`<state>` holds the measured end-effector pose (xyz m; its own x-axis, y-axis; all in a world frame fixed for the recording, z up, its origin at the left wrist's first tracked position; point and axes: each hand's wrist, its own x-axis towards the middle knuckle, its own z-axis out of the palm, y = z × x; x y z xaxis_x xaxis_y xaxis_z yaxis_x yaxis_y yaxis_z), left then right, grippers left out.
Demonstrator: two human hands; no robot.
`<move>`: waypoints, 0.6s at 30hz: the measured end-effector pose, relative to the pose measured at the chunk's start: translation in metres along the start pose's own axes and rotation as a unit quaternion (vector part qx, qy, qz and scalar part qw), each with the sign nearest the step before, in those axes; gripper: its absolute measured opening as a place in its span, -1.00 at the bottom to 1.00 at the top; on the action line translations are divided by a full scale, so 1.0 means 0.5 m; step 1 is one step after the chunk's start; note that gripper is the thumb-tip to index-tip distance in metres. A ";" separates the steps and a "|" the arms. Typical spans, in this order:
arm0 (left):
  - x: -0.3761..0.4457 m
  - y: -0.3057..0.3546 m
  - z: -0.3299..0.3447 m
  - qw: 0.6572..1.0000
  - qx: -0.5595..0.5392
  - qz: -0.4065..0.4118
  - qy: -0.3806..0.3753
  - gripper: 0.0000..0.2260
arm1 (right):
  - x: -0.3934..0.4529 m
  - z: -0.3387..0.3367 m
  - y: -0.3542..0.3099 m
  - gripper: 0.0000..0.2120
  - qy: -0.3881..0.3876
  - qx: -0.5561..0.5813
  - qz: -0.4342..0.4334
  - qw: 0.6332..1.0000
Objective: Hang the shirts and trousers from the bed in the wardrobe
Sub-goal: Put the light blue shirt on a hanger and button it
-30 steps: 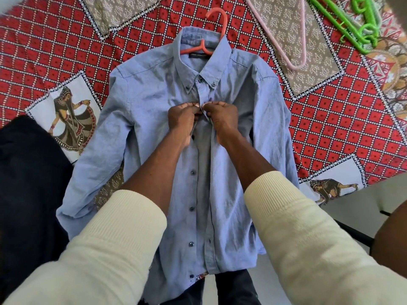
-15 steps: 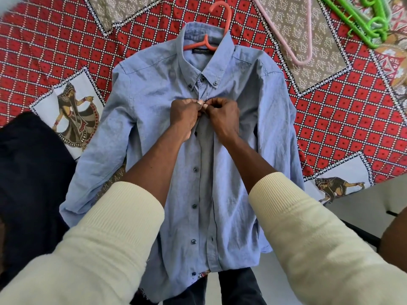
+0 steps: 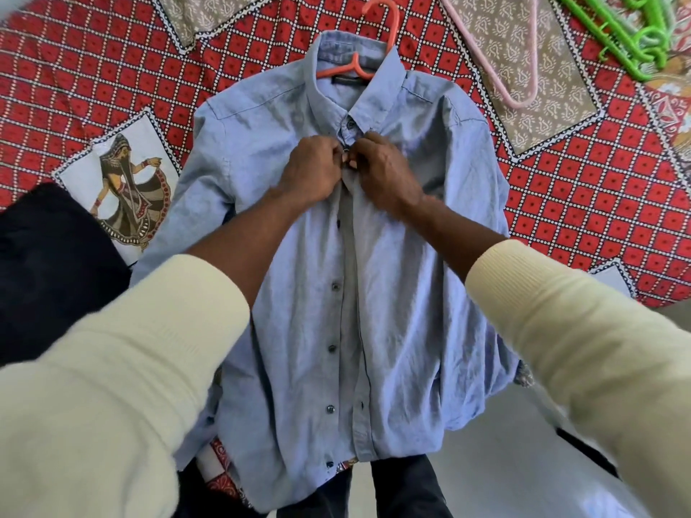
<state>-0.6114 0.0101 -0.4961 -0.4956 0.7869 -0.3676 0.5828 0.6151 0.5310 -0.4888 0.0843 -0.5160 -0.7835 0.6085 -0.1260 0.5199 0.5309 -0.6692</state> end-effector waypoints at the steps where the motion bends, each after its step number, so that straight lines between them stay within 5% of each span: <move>1: -0.007 -0.003 0.009 0.999 0.009 0.022 0.039 -0.85 | 0.002 0.007 -0.007 -0.81 0.024 0.042 0.051 0.998; 5: -0.061 -0.016 0.040 0.969 -0.109 -0.069 0.213 -0.89 | -0.039 0.019 -0.041 -0.90 0.195 0.213 0.257 0.922; 8: -0.142 -0.021 0.062 0.939 -0.190 -0.091 0.271 -0.91 | -0.131 0.038 -0.075 -0.97 0.289 0.160 0.228 0.916; 13: -0.247 -0.067 0.122 0.953 -0.245 -0.067 0.167 -0.91 | -0.249 0.108 -0.099 -0.78 0.148 0.008 0.161 0.976; 15: -0.256 -0.079 0.128 0.954 -0.244 -0.067 0.161 -0.90 | -0.263 0.110 -0.096 -0.84 0.169 0.007 0.180 0.969; 18: -0.254 -0.073 0.126 0.951 -0.251 -0.084 0.160 -0.95 | -0.252 0.081 -0.096 -0.82 0.189 0.164 0.316 0.915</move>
<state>-0.5293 -0.1093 -0.5168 -0.7716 0.5753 -0.2714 0.1369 0.5668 0.8124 -0.4288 -0.0416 -0.4975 -0.1556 0.9263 -0.3433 0.6502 -0.1656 -0.7415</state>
